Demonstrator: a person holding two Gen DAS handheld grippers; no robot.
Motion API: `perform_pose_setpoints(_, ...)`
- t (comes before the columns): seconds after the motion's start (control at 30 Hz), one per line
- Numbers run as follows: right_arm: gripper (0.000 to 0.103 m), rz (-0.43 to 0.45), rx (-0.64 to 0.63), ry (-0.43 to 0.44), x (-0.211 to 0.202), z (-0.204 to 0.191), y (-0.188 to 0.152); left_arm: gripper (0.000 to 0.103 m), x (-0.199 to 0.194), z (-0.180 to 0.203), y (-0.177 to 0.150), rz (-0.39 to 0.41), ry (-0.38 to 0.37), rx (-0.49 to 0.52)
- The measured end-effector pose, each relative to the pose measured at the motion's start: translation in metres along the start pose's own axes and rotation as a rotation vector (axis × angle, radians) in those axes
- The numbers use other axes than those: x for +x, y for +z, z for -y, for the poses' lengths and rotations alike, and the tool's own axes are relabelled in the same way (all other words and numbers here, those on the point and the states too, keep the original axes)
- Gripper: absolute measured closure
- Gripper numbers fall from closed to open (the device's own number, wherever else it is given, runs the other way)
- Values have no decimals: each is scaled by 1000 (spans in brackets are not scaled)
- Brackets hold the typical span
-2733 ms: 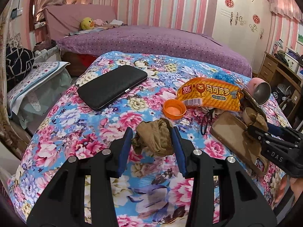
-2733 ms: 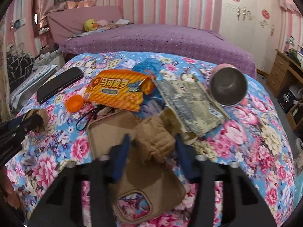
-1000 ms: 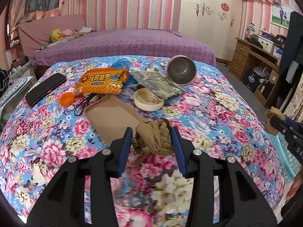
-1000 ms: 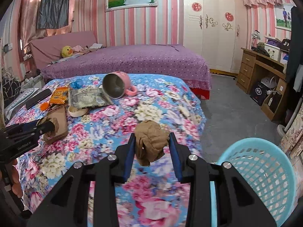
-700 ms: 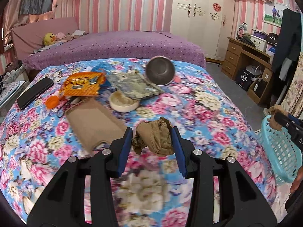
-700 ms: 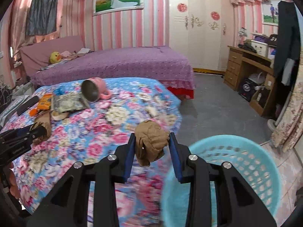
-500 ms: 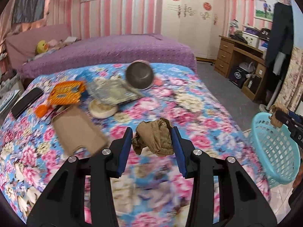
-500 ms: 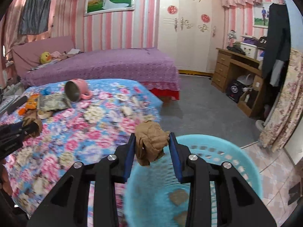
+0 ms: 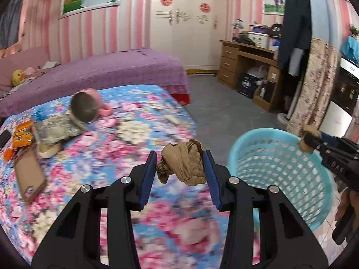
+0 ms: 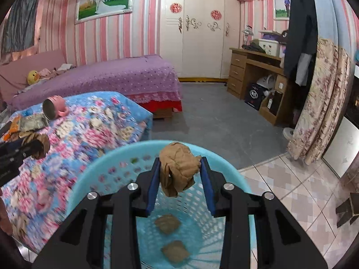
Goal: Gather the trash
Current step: 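Carry the paper over the blue basket and open the right tool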
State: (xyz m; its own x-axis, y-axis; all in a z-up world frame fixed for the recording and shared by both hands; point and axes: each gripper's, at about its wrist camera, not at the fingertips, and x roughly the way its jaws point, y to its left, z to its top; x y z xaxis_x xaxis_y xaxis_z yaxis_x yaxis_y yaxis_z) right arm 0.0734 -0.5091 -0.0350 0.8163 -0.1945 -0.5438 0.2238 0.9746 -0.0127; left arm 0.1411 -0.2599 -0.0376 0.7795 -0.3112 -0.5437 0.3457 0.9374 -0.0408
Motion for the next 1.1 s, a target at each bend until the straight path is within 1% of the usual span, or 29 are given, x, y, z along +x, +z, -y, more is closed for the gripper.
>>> perform_pose_setpoints(0.27,68,-6,78,-36,-6,42,-12,62,12,59,0,-15,-88,48)
perform_pose_setpoints(0.33,68,-5,92,-34,-6,45,-14,62,15,69,0,-16,-93,61)
perform_pose_setpoints(0.47,68,-5,90,-29,-3,42,-14,62,24,81,0,-47,-127,52)
perform_pose_setpoints(0.6,68,-14,97,-34,-2,44,-15,60,26,92,-1,-62,-152,83)
perform_pose_setpoints(0.67,68,-11,103,-34,-3,46,-14,50,27,92,-1,-69,-154,85)
perform_pose_setpoints(0.73,68,-7,104,-36,-3,45,-14,29,26,88,-1,-61,-130,80)
perform_pose_setpoints(0.77,68,-6,105,-39,-3,45,-14,25,25,85,-1,-53,-113,80)
perform_pose_setpoints(0.8,68,-6,106,-42,-3,45,-14,17,24,81,0,-41,-91,81)
perform_pose_setpoints(0.83,68,-6,107,-43,-3,44,-14,13,22,77,1,-28,-71,83)
perform_pose_setpoints(0.9,68,-2,116,-40,-3,44,-12,10,19,66,4,-16,-54,77)
perform_pose_setpoints(1.1,68,9,106,-24,-3,33,-9,6,14,31,11,-5,-7,32)
